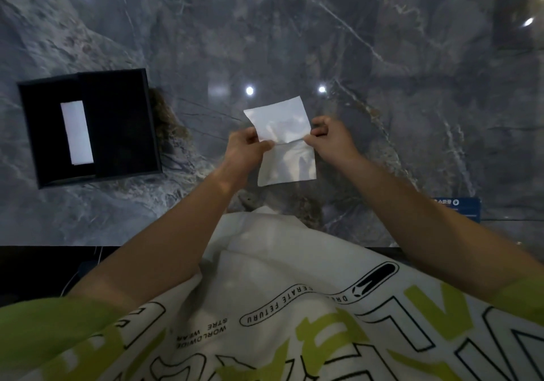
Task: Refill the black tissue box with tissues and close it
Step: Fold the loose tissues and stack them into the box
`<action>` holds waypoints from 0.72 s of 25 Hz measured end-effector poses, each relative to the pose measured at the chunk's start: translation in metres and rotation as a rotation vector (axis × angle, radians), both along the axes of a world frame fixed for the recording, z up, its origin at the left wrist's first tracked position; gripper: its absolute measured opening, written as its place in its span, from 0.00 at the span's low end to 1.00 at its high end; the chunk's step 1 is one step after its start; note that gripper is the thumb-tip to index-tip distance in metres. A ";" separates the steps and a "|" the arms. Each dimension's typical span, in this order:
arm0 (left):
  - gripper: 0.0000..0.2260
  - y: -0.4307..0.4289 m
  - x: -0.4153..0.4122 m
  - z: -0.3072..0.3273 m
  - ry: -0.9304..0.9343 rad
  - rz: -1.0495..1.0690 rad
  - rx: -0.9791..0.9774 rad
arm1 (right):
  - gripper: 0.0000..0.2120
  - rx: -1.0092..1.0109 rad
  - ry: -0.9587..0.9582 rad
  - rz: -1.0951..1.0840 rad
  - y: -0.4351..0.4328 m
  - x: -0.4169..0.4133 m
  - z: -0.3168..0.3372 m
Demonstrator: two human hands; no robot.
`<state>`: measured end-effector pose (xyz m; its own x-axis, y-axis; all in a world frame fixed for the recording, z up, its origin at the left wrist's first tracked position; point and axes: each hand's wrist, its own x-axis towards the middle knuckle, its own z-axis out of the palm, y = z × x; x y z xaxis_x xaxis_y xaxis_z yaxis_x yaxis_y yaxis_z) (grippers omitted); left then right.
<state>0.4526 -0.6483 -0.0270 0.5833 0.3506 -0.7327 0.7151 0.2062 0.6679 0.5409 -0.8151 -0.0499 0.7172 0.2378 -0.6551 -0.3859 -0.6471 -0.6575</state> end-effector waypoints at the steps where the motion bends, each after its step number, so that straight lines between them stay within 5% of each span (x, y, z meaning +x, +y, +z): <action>1: 0.09 0.001 -0.002 0.004 -0.024 -0.021 -0.017 | 0.22 0.020 0.028 -0.009 0.000 -0.001 0.000; 7: 0.14 0.016 -0.010 0.026 -0.104 0.000 -0.141 | 0.07 0.193 0.294 -0.111 0.006 -0.011 0.011; 18: 0.16 0.061 -0.053 0.038 -0.186 0.001 -0.211 | 0.06 0.531 0.451 -0.192 0.039 -0.047 0.032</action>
<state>0.3996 -0.5877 0.0111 0.7145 0.2027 -0.6696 0.5836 0.3552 0.7302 0.4941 -0.7761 -0.0179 0.4656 0.5029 -0.7282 -0.7685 -0.1784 -0.6145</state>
